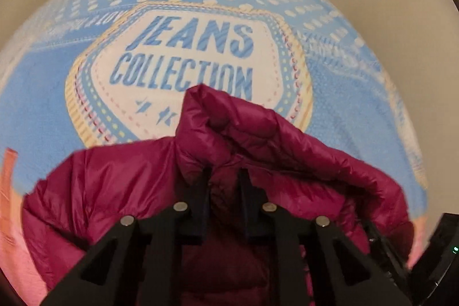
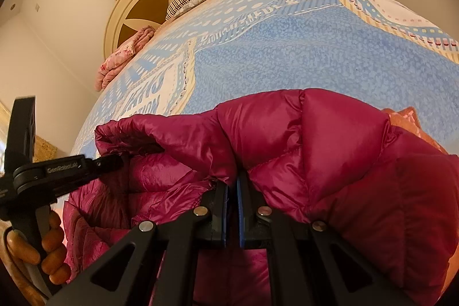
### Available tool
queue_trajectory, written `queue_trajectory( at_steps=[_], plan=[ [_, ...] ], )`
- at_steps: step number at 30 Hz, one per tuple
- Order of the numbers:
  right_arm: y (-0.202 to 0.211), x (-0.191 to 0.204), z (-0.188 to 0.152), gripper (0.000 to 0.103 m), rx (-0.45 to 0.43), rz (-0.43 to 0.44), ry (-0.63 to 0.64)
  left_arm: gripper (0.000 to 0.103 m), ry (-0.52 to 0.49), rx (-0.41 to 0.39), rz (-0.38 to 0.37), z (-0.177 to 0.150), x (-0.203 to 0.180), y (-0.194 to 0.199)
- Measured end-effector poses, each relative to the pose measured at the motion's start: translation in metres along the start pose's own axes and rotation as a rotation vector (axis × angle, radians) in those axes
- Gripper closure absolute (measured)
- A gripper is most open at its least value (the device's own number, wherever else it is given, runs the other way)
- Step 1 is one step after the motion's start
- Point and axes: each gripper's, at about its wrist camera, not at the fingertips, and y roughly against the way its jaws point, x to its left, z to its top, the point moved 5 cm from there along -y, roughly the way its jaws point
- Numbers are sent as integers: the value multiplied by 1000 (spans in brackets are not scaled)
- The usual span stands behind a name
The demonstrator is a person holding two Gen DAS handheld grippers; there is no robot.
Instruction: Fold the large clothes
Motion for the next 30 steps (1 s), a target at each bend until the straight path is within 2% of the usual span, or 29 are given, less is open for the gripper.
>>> queue_trajectory(
  at_steps=[6,9,13,16,17,21,24,27,28,30],
  plan=[
    [9,14,4,100,-2,-67,55,89,11,-112,-87,-17,15,49],
    [26,16,6,100,-14,-40,14,89,16,-141,-111,-25,23,65],
    [41,15,1,100,-3,-68,31,89,46,-133,-114,-40,32,58],
    [29,5,-11,100,41,-131,34,89,123,-90,-132,-57,46,41],
    [25,1,-15,103,45,-140,29,89,142,-87,-138,-61,49,37],
    [24,1,-18,103,7,-163,62,85,208,-126,-186,-75,65,25],
    [25,-1,-18,102,0,-140,48,84,292,-186,-295,-80,78,17],
    [42,-10,-19,99,49,-76,-30,84,294,-200,-318,-80,79,17],
    [51,-12,-17,99,36,-77,-63,84,287,-209,-312,-80,78,18],
    [89,-12,-6,99,-98,-96,-115,84,275,-222,-296,-80,75,20]
  ],
)
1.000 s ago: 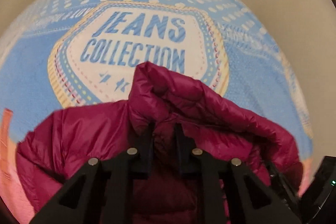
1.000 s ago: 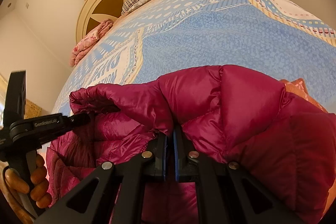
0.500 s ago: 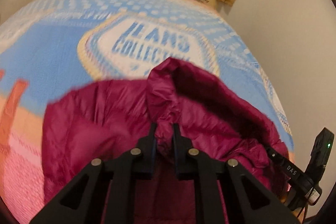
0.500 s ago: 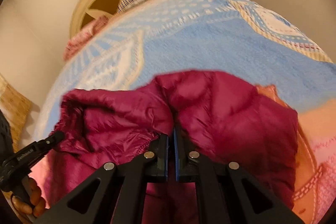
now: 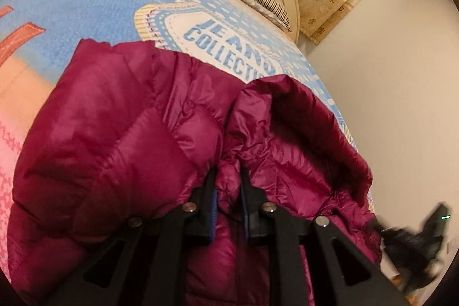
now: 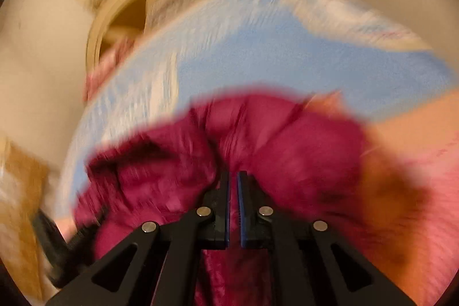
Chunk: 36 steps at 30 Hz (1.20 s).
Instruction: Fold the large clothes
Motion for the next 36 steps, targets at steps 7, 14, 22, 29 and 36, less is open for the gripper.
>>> queue_trajectory(
  at_steps=[7,14,22,29,36],
  plan=[
    [-21,101,37,99,-31,-78,266,84,-10,-6,9,0,-4,0],
    [-100,99,-16,99,240,-109,269,84,-1,-3,-6,-2,3,4],
    [-98,81,-35,103,109,-40,333,74,-78,32,23,7,-5,40],
    [-96,78,-33,103,97,-17,322,38,-355,-122,98,69,-81,69],
    [-95,82,-36,103,87,-40,347,42,-455,-17,237,69,-97,-19]
  ],
)
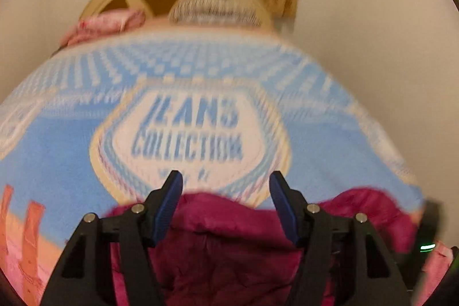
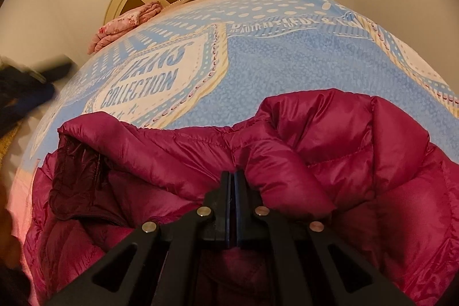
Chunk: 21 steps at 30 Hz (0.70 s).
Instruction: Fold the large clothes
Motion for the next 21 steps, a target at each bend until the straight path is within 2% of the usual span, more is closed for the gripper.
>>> queue_trajectory(
  at_steps=[3,4,5,6,7,10,13,15,17,20,21],
  plan=[
    [0,-1,0,103,-1,14,-10,44,50,114,83,-34,27,-28],
    [0,-1,-1,103,-2,21,-14,40,94,155,65,-51,39,-35],
    [0,-1,-1,103,-1,27,-17,40,133,131,29,-61,43,-33],
    [0,-1,-1,103,-2,32,-21,40,133,86,28,-65,42,-29],
    [0,-2,-1,103,-2,34,-23,40,116,72,42,-68,39,-28],
    [0,-2,0,103,9,34,-27,37,72,86,96,-65,32,-36],
    [14,-11,5,103,23,68,-90,37,79,77,82,-64,31,-37],
    [35,-15,12,103,-52,-6,-76,37,78,76,82,-63,30,-38],
    [41,-11,16,102,-83,-77,-12,37,69,75,93,-64,27,-38],
    [7,-11,4,102,19,-144,56,36,66,73,94,-66,27,-34],
    [5,-9,3,102,-20,-161,81,36,63,74,97,-66,27,-35]
  ],
)
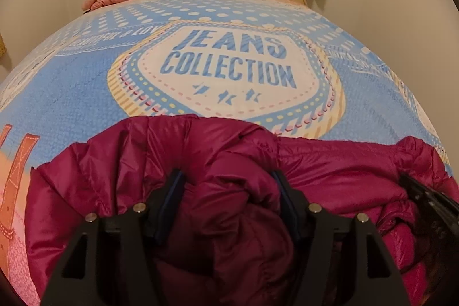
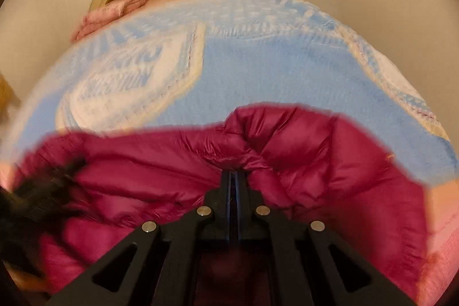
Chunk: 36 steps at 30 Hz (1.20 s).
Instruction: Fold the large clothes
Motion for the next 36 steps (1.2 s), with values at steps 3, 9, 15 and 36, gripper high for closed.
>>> queue_trajectory(
  at_steps=[3,9,15,36],
  plan=[
    [-4,8,1,102,-10,-65,51,36,-19,-1,22,0,-3,-1],
    [-2,3,-1,102,-18,-49,39,35,-40,0,44,1,-6,-3],
    [0,14,7,102,55,-94,111,32,-78,2,95,1,-10,-5],
    [-8,48,-1,99,28,-35,176,29,-83,-4,114,1,-11,-3]
  ],
)
